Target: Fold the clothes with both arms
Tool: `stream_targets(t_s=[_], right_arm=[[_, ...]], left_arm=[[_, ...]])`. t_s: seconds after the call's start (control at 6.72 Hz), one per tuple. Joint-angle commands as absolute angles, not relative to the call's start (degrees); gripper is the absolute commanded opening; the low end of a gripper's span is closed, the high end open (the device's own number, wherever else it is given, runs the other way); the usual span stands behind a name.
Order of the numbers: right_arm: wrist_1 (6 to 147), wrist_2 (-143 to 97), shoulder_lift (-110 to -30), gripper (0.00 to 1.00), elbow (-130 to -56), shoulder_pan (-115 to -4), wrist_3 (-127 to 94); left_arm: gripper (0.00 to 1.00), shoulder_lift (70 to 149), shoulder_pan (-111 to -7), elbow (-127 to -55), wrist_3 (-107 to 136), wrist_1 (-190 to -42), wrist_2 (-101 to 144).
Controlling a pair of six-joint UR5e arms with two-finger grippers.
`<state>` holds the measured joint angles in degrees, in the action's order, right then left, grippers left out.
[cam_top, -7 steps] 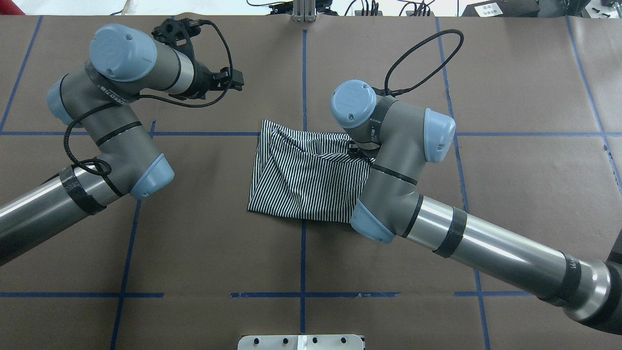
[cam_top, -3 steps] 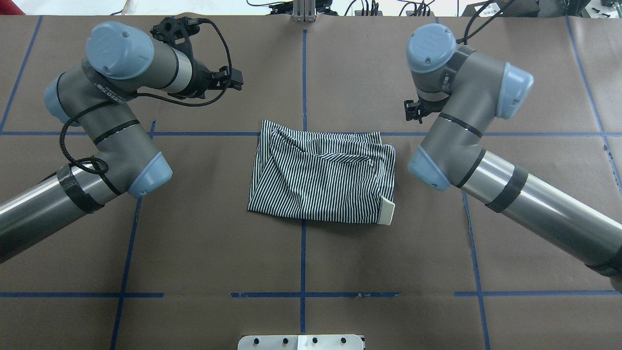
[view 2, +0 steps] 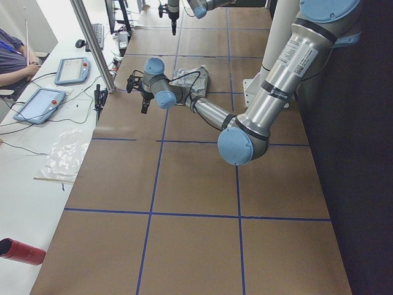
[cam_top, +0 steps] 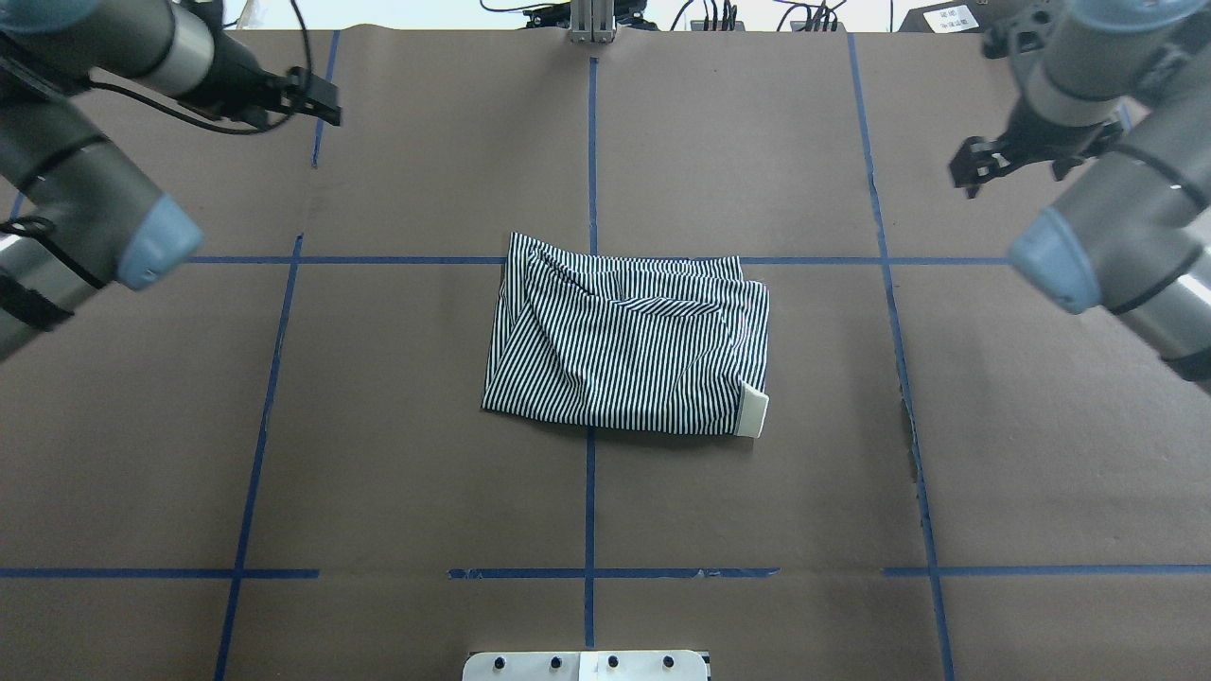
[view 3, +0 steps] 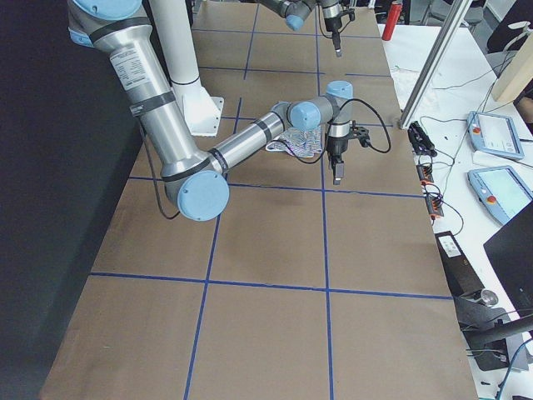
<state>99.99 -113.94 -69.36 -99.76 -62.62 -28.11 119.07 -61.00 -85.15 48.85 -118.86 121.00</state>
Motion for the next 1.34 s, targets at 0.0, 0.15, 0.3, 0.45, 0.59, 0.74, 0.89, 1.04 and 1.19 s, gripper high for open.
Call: stream_targets(t_s=[0.0, 0.15, 0.3, 0.45, 0.59, 0.74, 0.89, 1.04, 1.19], right_arm=[[100.0, -123.9, -81.3, 1.0, -104.3, -75.6, -10.5], [99.9, -127.1, -85.9, 1.0, -104.2, -81.7, -3.6], [100.0, -131.4, -88.7, 1.0, -103.9, -86.9, 2.0], [100.0, -132.8, -91.8, 1.0, -103.8, -90.3, 4.6], [99.1, -132.5, -93.5, 1.0, -103.7, -90.4, 4.1], [98.7, -132.7, -94.0, 1.0, -105.4, -90.4, 4.0], [98.8, -132.6, -94.2, 1.0, -104.9, -90.5, 4.2], [98.8, -132.8, -95.5, 1.0, -104.9, -90.4, 4.0], [98.8, -132.9, -95.7, 1.0, -104.1, -90.4, 4.2]], left_arm=[[1.0, 114.9, -73.5, -85.2, 20.6, -108.1, 125.2], [1.0, 111.1, -79.2, -84.7, 1.6, -106.5, 125.3], [1.0, 110.0, -83.6, -83.1, -9.4, -103.3, 125.5], [1.0, 106.1, -87.6, -83.6, -19.8, -102.6, 126.1], [1.0, 104.6, -88.1, -84.7, -20.2, -103.3, 128.0], [1.0, 104.1, -88.1, -85.1, -20.3, -105.6, 127.4], [1.0, 100.2, -88.0, -84.5, -20.3, -107.4, 126.7], [1.0, 99.2, -87.9, -83.8, -18.1, -108.8, 126.7], [1.0, 98.4, -88.2, -84.0, -16.2, -103.4, 127.2]])
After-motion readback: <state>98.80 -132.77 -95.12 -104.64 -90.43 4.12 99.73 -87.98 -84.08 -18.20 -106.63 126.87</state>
